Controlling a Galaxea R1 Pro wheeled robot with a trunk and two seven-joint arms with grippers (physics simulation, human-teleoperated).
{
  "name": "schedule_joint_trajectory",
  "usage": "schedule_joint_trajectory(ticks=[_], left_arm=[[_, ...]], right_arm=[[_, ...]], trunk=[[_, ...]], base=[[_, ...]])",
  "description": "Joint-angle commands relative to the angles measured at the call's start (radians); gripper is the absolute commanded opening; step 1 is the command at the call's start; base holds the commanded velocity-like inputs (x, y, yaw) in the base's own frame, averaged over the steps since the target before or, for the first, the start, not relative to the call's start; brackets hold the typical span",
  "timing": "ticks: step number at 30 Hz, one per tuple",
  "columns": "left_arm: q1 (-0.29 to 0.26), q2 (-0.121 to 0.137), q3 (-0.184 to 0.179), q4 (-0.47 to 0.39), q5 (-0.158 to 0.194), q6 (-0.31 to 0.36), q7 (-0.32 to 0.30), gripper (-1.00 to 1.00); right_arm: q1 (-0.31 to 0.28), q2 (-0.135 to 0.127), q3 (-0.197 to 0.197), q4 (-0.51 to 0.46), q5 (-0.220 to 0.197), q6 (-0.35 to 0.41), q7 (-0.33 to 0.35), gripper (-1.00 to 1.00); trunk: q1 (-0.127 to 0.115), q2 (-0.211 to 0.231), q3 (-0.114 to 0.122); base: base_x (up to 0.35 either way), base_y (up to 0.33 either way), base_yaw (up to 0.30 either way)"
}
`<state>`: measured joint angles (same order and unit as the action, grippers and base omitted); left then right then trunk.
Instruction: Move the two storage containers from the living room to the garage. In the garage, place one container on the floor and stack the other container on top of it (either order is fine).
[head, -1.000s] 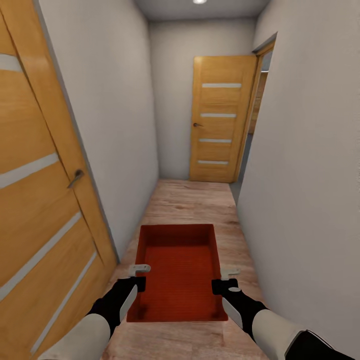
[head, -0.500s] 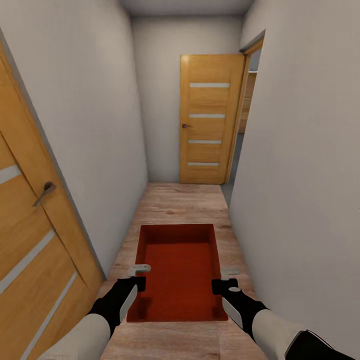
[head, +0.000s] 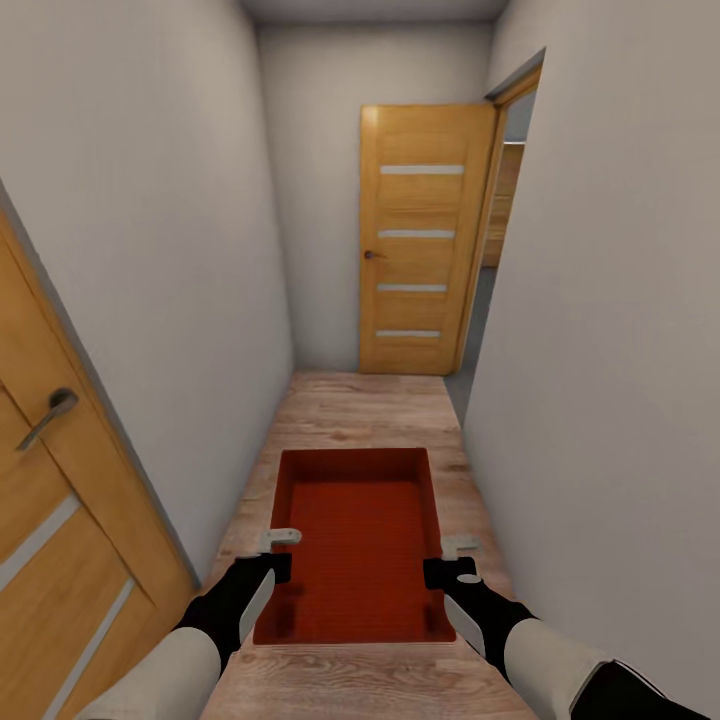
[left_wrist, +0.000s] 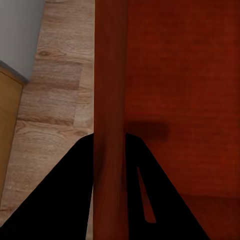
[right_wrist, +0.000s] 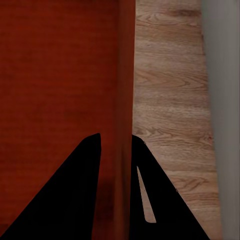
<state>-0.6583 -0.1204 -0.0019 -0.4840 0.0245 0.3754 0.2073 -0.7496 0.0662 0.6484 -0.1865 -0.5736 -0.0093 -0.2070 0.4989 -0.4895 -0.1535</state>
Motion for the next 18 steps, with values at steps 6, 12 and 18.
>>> schedule_joint_trajectory(ticks=[6,12,18], left_arm=[[0.000,0.008,-0.003,0.007,-0.014,0.010,0.009,-1.00],[0.000,0.008,-0.003,0.007,-0.014,0.010,0.009,-1.00],[0.000,0.008,-0.003,0.007,-0.014,0.010,0.009,-1.00]], right_arm=[[-0.002,-0.016,-0.032,-0.003,0.015,-0.003,-0.026,-1.00],[-0.002,-0.016,-0.032,-0.004,0.015,-0.003,-0.026,-1.00],[-0.002,-0.016,-0.032,-0.004,0.015,-0.003,-0.026,-1.00]], trunk=[[0.001,-0.002,-0.002],[0.001,-0.002,-0.002],[0.001,-0.002,-0.002]], base=[[0.323,0.000,0.000],[0.323,0.000,0.000],[0.323,0.000,0.000]])
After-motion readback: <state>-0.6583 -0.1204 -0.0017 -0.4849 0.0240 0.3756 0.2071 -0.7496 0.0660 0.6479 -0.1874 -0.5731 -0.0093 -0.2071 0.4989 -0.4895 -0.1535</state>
